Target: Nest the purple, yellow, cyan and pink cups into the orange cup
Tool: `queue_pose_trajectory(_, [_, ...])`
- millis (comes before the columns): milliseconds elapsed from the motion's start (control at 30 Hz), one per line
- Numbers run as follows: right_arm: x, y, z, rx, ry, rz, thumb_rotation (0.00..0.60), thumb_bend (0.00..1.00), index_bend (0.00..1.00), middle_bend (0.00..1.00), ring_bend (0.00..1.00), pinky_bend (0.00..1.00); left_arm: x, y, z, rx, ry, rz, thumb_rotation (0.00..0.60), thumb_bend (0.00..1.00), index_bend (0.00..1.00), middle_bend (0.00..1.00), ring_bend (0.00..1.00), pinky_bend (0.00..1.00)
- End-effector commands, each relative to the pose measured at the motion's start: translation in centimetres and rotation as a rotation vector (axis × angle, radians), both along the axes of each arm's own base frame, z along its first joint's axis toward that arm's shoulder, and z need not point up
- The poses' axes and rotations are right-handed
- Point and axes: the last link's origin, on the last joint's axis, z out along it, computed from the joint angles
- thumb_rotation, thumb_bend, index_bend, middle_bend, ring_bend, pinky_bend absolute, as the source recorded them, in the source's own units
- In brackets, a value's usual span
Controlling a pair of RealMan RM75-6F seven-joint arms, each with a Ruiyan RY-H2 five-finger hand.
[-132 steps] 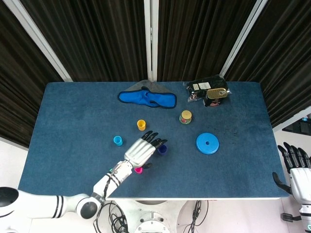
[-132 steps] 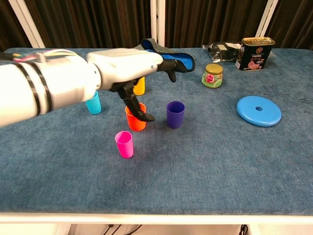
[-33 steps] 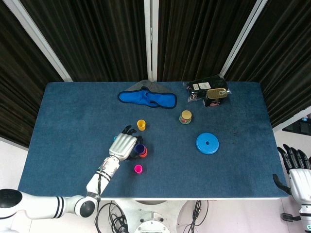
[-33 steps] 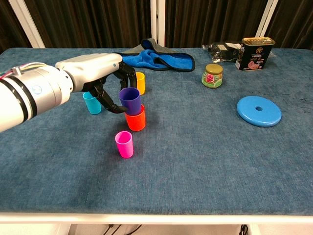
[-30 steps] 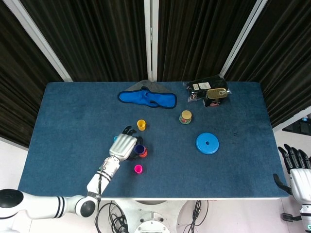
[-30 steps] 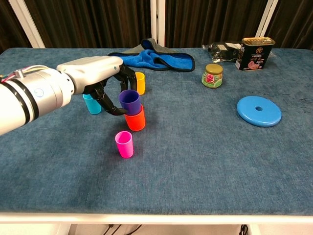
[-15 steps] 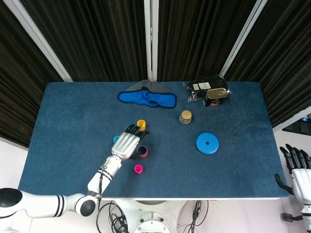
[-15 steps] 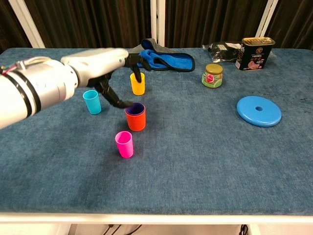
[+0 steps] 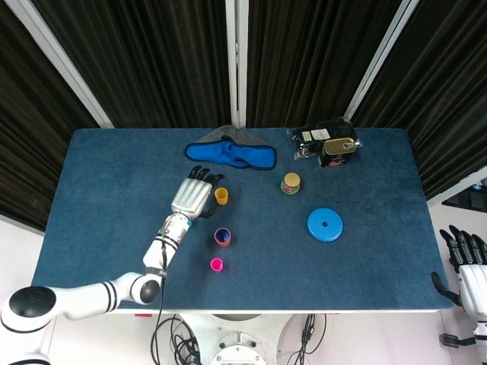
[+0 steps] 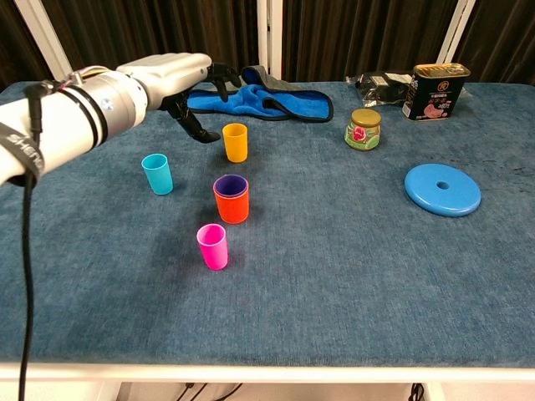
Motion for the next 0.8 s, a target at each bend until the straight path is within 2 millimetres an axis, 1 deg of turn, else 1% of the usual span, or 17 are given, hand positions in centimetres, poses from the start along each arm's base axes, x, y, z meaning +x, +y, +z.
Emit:
queue_pose_trajectory(33, [0.0,-0.1,0.1,-0.001,0.002,-0.003,0.600,0.29,0.00,0.00,0.00,0.00,-0.5,1.5,-1.3,-0.022,-0.013,0.060,0.600,0.24,0.19,0.22,0.08,0.07])
queue_pose_trajectory(167, [-0.1,-0.2,0.2,0.000,0.002,-0.010,0.600,0.29,0.00,0.00,0.00,0.00,-0.7,2.1,-1.6,-0.030,-0.013,0.081,0.600,0.24,0.20,0.24,0.08,0.07])
queue_pose_trajectory(367, [-0.1,-0.4,0.0,0.007,0.001,-0.014,0.600,0.29,0.00,0.00,0.00,0.00,-0.8,2.0,-2.7,-0.058,0.003,0.092,0.600,0.24,0.26,0.26,0.08,0.07])
queue_pose_trajectory(567, [-0.3,-0.4,0.1,0.010,-0.003,-0.024,0.600,0.29,0.00,0.00,0.00,0.00,-0.2,2.1,-3.4,-0.065,0.006,0.078,0.600,0.24,0.28,0.28,0.08,0.07])
queue_pose_trajectory(800, [-0.8,-0.4,0.2,0.010,-0.012,-0.035,0.600,0.29,0.00,0.00,0.00,0.00,0.1,2.5,-4.0,-0.054,0.013,0.072,0.600,0.26,0.33,0.34,0.08,0.07])
